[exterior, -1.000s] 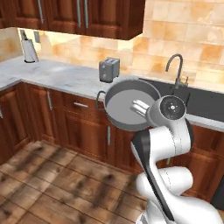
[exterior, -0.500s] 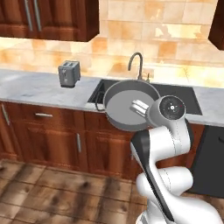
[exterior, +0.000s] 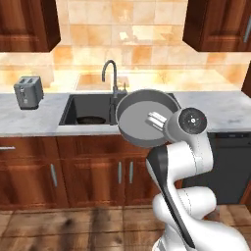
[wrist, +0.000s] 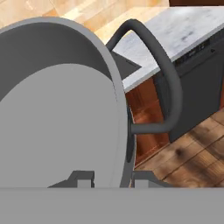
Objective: Move the pot and pan from the stove into the sink.
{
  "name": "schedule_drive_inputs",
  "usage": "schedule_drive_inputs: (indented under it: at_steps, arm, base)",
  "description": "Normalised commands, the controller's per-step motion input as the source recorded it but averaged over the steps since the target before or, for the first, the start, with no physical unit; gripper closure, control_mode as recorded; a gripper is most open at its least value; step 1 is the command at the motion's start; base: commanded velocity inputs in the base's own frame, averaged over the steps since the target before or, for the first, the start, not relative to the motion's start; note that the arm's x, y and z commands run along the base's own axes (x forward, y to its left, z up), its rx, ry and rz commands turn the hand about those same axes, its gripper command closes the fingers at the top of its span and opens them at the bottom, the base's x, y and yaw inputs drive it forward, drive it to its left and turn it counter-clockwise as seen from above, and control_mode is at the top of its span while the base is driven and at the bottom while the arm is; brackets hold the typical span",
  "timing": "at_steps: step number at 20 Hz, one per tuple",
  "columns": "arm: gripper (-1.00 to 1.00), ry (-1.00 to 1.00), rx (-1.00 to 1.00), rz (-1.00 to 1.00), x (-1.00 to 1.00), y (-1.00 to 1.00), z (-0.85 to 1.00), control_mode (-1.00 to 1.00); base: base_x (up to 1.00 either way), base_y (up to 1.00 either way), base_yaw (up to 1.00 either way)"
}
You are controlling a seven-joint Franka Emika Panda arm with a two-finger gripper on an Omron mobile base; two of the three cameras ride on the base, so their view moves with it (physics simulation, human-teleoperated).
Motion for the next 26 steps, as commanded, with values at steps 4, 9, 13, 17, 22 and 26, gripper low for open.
schedule_drive_inputs:
  at_steps: [4,9,13,17,22,26]
  arm:
    - [1.00,0.00,0.00,0.00,0.00,0.00,0.00,1.00]
    - [1.00,0.00,0.00,0.00,0.00,0.00,0.00,1.00]
    - [1.00,0.00,0.00,0.00,0.00,0.00,0.00,1.00]
    - [1.00,0.00,0.00,0.00,0.00,0.00,0.00,1.00]
    - [1.00,0.00,0.00,0.00,0.00,0.00,0.00,1.00]
    - [1.00,0.00,0.00,0.00,0.00,0.00,0.00,1.00]
  base:
    - [0.01,0.00,-0.43]
    - [0.00,0.00,-0.41]
    - [-0.09,0.03,-0.12]
    - [-0.01,0.49,-0.06]
    - [0.00,0.89,-0.08]
    - [0.00,0.98,-0.09]
